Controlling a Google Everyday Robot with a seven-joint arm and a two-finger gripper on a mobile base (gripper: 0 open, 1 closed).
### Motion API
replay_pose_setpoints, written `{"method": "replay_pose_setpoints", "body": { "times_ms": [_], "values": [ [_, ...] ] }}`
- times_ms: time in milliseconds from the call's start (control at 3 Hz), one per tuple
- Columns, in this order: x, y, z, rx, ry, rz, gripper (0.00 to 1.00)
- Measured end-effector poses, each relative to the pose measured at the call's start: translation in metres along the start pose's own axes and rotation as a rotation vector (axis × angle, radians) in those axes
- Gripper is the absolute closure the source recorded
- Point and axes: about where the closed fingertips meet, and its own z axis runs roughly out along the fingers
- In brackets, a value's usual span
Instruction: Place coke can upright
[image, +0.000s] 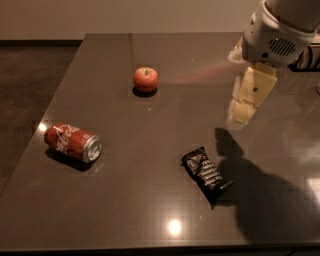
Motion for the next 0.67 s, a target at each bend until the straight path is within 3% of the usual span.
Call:
{"method": "replay_pose_setpoints", "body": {
  "times_ms": [667],
  "values": [
    [-0.087,0.005,0.019,-0.084,-0.061,-0.020,0.00]
  ]
}}
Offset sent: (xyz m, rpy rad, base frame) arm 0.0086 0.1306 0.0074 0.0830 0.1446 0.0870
